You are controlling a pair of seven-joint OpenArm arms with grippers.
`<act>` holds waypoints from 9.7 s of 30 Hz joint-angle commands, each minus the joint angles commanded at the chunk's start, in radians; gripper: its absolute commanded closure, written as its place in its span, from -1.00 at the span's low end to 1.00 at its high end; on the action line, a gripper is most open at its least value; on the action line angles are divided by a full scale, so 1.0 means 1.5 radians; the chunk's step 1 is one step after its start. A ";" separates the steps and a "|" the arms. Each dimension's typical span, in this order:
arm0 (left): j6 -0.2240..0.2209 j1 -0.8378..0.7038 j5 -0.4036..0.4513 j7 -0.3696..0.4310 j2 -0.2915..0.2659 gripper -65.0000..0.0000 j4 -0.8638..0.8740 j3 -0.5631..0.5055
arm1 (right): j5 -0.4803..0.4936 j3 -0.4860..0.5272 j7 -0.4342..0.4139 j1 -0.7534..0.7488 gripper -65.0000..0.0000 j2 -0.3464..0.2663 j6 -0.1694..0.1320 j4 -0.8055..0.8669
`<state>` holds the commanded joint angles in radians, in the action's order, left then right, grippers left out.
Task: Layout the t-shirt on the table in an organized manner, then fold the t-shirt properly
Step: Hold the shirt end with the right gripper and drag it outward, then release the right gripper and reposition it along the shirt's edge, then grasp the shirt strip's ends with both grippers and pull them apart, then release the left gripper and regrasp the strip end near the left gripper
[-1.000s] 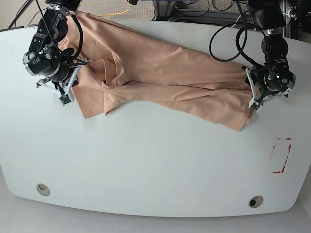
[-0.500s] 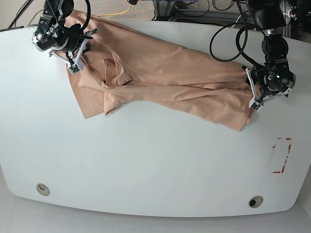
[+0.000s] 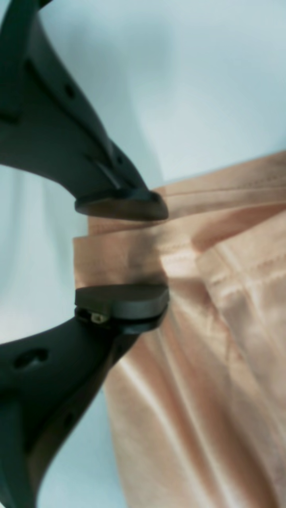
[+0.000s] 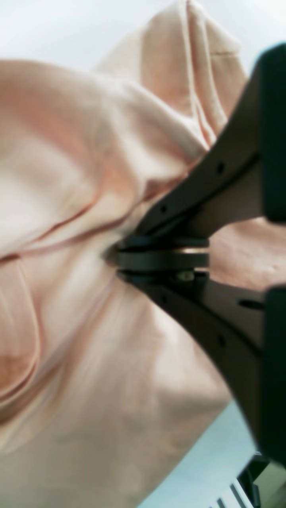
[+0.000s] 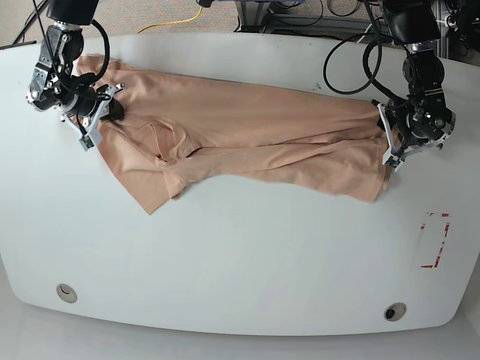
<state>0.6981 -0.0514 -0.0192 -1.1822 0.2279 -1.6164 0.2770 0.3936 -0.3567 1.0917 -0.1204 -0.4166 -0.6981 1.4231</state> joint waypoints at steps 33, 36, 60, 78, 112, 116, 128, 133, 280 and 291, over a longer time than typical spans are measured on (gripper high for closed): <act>0.000 -0.011 -0.002 -0.077 -0.017 0.23 -0.155 -0.001 | -0.001 0.056 0.032 0.164 0.21 0.001 0.000 0.098; 0.000 0.028 -0.003 -0.114 -0.009 0.05 -0.159 -0.001 | -0.009 0.052 0.053 0.205 -0.12 0.019 0.000 0.102; 0.000 0.119 -0.001 -0.114 0.004 -0.04 -0.167 -0.004 | -0.174 0.145 -0.316 0.544 -0.23 0.064 0.000 -0.505; 0.000 0.118 -0.001 -0.113 0.003 -0.04 -0.167 -0.003 | -0.206 0.182 -0.418 0.526 -0.22 0.040 0.000 -0.578; 0.000 0.092 -0.001 -0.110 0.004 -0.04 -0.166 -0.003 | -0.208 0.150 -0.363 0.440 0.68 0.083 0.000 -0.467; 0.000 0.091 -0.001 -0.110 0.003 -0.04 -0.166 -0.003 | -0.206 0.151 -0.361 0.450 1.00 0.084 0.000 -0.465; 0.000 0.090 0.000 -0.110 0.003 -0.04 -0.165 -0.003 | -0.138 0.148 -0.107 0.446 1.00 0.103 0.000 -0.206; 0.000 0.090 0.001 -0.110 0.003 -0.04 -0.165 -0.003 | -0.072 0.150 0.018 0.392 1.00 0.106 0.000 -0.048; 0.000 0.078 -0.207 -0.073 -0.014 -0.20 0.116 0.152 | -0.091 0.203 -0.260 0.104 0.87 -0.052 0.000 -0.097; 0.000 0.068 -0.208 -0.077 -0.049 -0.20 0.113 0.094 | -0.091 0.203 -0.260 0.104 0.87 -0.052 0.000 -0.097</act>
<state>0.6981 0.0499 -0.3307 -1.2973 0.1542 -1.4477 0.4181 0.2570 -0.0529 0.7020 0.0361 -0.4948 -0.6981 1.2774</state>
